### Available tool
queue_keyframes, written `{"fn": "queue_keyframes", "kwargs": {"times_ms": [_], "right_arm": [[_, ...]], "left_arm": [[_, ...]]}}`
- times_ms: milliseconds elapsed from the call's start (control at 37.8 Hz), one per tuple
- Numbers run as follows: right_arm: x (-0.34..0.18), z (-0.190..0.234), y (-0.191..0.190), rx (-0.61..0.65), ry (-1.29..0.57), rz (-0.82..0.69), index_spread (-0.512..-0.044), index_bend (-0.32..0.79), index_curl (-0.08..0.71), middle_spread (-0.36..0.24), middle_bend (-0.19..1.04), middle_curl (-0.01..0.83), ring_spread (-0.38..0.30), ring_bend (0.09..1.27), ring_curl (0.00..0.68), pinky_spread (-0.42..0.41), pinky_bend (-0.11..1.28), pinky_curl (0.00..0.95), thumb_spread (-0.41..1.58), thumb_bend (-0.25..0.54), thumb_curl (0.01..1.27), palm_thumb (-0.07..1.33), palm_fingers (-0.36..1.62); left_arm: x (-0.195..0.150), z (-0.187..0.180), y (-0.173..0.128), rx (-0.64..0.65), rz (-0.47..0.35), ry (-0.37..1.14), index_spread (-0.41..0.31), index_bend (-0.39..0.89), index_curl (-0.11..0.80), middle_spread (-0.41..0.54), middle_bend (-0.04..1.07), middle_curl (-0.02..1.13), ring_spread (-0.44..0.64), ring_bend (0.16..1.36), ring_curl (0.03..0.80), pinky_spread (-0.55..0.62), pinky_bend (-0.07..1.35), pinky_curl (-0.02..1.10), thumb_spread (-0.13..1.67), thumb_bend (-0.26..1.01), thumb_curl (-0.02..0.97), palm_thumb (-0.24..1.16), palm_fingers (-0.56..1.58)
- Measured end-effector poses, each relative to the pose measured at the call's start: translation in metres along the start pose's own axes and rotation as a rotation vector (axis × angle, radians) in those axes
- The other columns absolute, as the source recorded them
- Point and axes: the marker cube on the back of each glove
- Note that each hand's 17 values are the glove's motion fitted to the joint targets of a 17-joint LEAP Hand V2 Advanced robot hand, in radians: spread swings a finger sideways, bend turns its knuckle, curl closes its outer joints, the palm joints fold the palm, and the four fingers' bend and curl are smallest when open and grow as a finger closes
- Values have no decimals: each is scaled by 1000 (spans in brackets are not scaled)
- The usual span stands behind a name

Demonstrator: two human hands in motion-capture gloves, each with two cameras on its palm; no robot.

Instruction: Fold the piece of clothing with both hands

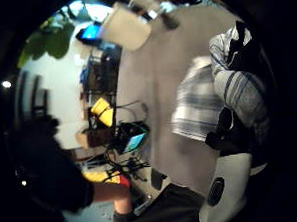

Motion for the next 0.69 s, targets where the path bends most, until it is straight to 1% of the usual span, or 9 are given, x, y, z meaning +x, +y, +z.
{"fn": "queue_keyframes", "kwargs": {"times_ms": [106,185,265,318,370,450,503,556,688], "right_arm": [[-17,57,0,8,-143,-51,-225,101,308,-129,411,527,-230,612,491,-231,623,502,535,-27,593,1061,1157],[-16,68,3,13,-224,-86,-223,81,296,-130,380,520,-232,629,497,-237,653,510,505,-26,608,1064,1128],[-11,63,7,-57,-298,-157,-216,59,280,-122,337,507,-233,642,500,-241,684,517,495,-27,620,1062,1084],[-2,51,9,-109,-322,-161,-212,31,261,-108,290,494,-232,663,507,-247,714,524,558,-43,615,1020,1049],[9,32,9,-106,-331,-151,-207,-18,230,-79,186,464,-209,713,509,-247,738,514,785,-83,566,874,973],[32,-1,2,-12,-292,-149,-204,56,238,-48,166,454,-164,684,512,-171,707,519,938,-84,510,741,809],[56,-14,-13,53,-241,-147,-201,107,246,-37,167,445,-149,665,504,-145,680,507,1015,-64,484,695,826],[76,-35,-15,88,-208,-139,-195,145,253,-34,206,448,-144,634,480,-127,614,472,1077,-23,469,709,903],[131,-91,-6,155,-38,-97,-187,132,261,-24,194,443,-138,606,452,-101,544,432,1192,17,448,763,961]], "left_arm": [[-6,-7,7,-24,-2,13,-97,215,298,154,162,282,164,692,334,244,425,343,1352,94,212,221,239],[-11,-8,8,5,1,21,-98,207,311,148,156,282,151,681,334,233,414,342,1366,92,217,231,251],[-14,-8,8,63,1,5,-95,196,322,144,149,278,144,674,333,225,407,343,1375,87,220,237,260],[-14,-7,8,84,0,-10,-104,235,342,142,122,267,129,663,328,206,406,343,1377,87,224,248,298],[-13,-4,7,79,1,-24,-112,286,361,137,110,254,112,649,322,188,396,337,1386,95,232,272,347],[-9,-1,7,52,-1,-46,-120,307,377,130,114,247,102,633,318,167,386,338,1389,95,239,288,361],[-7,0,5,34,-6,-58,-123,316,387,127,114,243,94,627,320,159,381,340,1391,92,243,293,363],[-4,3,4,14,-10,-66,-126,321,394,125,114,238,89,623,321,153,377,341,1396,90,247,299,369],[8,10,7,-35,1,-70,-130,324,406,122,113,226,84,613,320,145,367,343,1394,77,252,303,372]]}}
